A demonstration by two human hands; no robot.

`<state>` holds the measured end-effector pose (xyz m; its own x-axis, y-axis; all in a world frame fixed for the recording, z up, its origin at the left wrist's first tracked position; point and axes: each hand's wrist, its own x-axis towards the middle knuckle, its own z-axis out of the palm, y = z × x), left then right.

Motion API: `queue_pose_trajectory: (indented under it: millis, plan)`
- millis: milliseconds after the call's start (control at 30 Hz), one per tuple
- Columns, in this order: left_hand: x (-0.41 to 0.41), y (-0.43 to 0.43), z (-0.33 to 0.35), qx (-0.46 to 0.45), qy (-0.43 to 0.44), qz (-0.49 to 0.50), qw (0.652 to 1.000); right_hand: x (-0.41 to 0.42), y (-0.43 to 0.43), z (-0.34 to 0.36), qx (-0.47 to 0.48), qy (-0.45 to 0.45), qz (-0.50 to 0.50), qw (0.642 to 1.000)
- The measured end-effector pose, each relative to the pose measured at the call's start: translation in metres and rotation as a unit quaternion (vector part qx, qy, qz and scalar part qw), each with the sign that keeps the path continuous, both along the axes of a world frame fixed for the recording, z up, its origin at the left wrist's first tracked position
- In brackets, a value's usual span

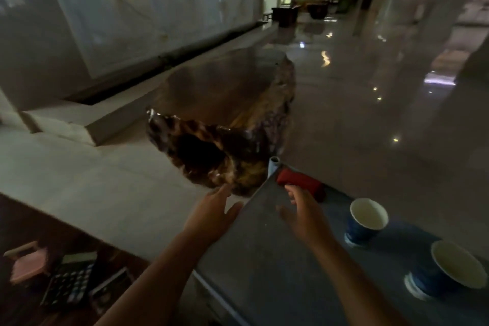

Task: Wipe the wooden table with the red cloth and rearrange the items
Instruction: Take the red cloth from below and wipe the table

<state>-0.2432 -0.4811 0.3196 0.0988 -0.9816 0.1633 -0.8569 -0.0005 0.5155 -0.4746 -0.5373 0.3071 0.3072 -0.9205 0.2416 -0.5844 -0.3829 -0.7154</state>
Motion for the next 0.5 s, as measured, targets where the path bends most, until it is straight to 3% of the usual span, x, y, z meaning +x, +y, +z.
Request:
queue_pose_trajectory:
  millis: [367, 500]
  plan:
    - [-0.040, -0.177, -0.081, 0.159, -0.011, -0.152, 0.975, -0.023, -0.122, -0.081, 0.118, 0.162, -0.144, 0.969]
    - [-0.064, -0.238, -0.114, 0.123, -0.072, -0.223, 0.964, -0.023, -0.165, -0.096, 0.124, 0.196, -0.191, 0.954]
